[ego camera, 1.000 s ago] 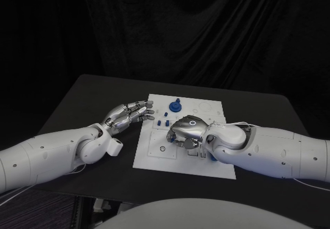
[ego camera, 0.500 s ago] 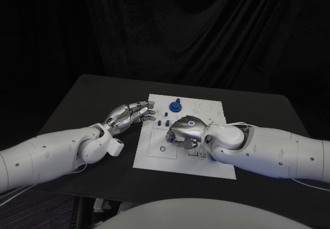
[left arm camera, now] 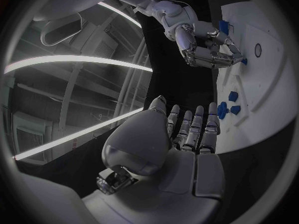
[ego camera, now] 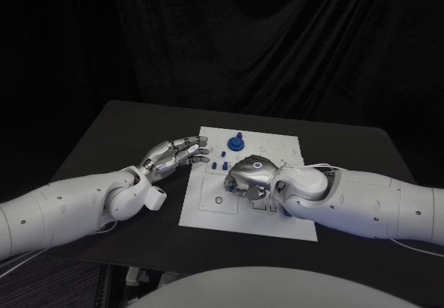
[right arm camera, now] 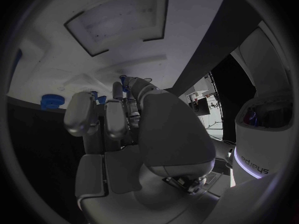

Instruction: Assemble the parts on the task board

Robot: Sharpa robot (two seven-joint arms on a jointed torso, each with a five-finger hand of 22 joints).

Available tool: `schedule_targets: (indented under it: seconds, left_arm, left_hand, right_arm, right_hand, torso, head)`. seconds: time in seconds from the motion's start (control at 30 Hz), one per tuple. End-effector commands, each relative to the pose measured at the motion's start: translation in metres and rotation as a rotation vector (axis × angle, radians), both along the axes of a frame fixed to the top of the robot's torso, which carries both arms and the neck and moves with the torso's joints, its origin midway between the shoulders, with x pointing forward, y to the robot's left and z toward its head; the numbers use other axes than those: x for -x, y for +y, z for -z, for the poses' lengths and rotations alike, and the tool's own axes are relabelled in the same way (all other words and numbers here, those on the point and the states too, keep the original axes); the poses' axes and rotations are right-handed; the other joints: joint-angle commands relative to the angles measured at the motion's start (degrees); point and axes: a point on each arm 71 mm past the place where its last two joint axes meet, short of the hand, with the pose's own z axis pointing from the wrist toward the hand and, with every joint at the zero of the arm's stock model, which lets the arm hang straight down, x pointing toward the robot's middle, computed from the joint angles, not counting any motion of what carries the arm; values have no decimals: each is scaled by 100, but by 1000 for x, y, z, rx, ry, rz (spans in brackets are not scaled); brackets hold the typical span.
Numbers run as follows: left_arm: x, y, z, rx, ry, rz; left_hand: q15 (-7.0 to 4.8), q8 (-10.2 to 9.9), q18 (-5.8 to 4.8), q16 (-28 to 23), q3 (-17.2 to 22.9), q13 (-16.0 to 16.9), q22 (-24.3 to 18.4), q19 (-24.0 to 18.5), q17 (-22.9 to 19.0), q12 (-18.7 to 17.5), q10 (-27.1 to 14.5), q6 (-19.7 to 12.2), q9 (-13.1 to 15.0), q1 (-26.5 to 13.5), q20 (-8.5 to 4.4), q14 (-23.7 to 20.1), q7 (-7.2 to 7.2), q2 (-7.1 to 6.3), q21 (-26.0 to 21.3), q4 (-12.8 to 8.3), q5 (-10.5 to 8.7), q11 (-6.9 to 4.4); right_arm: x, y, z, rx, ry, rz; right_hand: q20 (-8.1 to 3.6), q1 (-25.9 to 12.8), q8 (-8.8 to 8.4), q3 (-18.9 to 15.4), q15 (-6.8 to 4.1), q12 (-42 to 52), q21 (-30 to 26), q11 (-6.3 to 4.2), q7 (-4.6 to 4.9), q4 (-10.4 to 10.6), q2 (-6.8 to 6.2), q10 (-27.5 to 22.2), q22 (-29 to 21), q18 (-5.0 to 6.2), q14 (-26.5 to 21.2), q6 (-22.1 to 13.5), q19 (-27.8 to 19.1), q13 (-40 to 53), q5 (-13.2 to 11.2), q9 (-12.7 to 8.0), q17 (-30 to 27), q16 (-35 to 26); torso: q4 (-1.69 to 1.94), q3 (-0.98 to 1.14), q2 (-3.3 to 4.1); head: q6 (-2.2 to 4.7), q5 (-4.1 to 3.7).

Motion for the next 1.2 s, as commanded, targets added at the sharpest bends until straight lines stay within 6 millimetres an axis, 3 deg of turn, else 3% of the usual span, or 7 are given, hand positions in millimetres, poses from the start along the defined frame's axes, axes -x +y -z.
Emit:
schedule_targets:
  seconds: [0.03,0.6,0.77,0.87,1.0,1.1,1.2]
  left_arm:
    - [1,-1,-6,75,-61,0]
    - [1,-2,-5,71,-54,2]
    - [0,-2,-4,71,-53,3]
    - [0,-3,-4,71,-52,4]
    - [0,-3,-4,71,-52,4]
    - [0,-3,-3,71,-52,5]
    - [0,-3,-3,72,-51,6]
  left_hand:
    - [25,30,15,32,32,-7,-7,-33,-9,-2,4,5,9,35,2,-26,28,28,-17,-7,-30,38]
    - [29,33,14,34,42,-10,-8,-32,-10,-4,3,13,10,35,4,-30,39,34,-17,-12,-45,39]
    - [31,33,13,35,44,-11,-9,-32,-10,-5,3,9,7,33,5,-32,43,36,-17,-12,-53,39]
    - [31,33,13,35,44,-11,-9,-32,-10,-5,3,9,7,33,5,-32,43,36,-17,-12,-53,39]
    - [34,33,12,37,50,-13,-10,-31,-11,-6,3,9,6,30,7,-35,49,40,-17,-13,-65,40]
    - [34,33,12,37,50,-13,-10,-31,-11,-6,3,9,6,30,7,-35,49,40,-17,-13,-65,40]
    - [34,33,12,37,50,-13,-10,-31,-11,-6,3,9,6,30,7,-35,49,40,-17,-13,-65,40]
  right_arm:
    - [1,-2,5,29,9,15]
    - [0,-3,5,34,12,18]
    - [0,-1,6,41,16,14]
    - [0,0,6,43,18,12]
    - [0,1,7,50,21,15]
    - [-1,1,7,52,21,18]
    - [-2,1,7,53,20,22]
  right_hand:
    - [-11,52,-20,-3,-7,12,-24,-2,-15,-25,1,23,851,-38,10,-13,3,2,-12,-5,-2,-13]
    - [-11,44,-26,-3,-7,2,-28,5,-14,-19,5,16,850,-37,1,-8,0,-2,-11,-7,-14,-24]
    - [-3,8,-110,-9,6,-41,-42,3,-3,8,3,-13,846,-37,-11,-103,-12,-16,-71,-34,-27,-33]
    - [28,-31,-342,18,49,-123,-65,47,-38,53,-8,-106,839,-36,-23,-430,-28,-42,-217,-143,-47,-40]
    - [100,-146,-621,27,145,-303,-243,171,-185,178,-81,-468,793,-9,-101,-932,-112,-91,-602,-382,-163,-126]
    - [174,-235,-616,-16,237,-444,-499,302,-276,267,-143,-908,727,28,-223,-1332,-238,-118,-832,-580,-310,-250]
    - [219,-246,-618,-80,249,-500,-724,386,-337,298,-165,-1302,674,72,-330,-1594,-351,-107,-936,-756,-419,-332]
  torso:
    - [4,-1,2]
    - [-4,3,2]
    - [2,1,0]
    - [-3,0,0]
    - [-1,-2,0]
    - [2,-2,0]
    - [4,-2,-1]
  head:
    - [-1,-2]
    - [-1,18]
    - [-1,14]
    - [-1,21]
    - [-1,16]
    - [-1,13]
    - [-1,13]
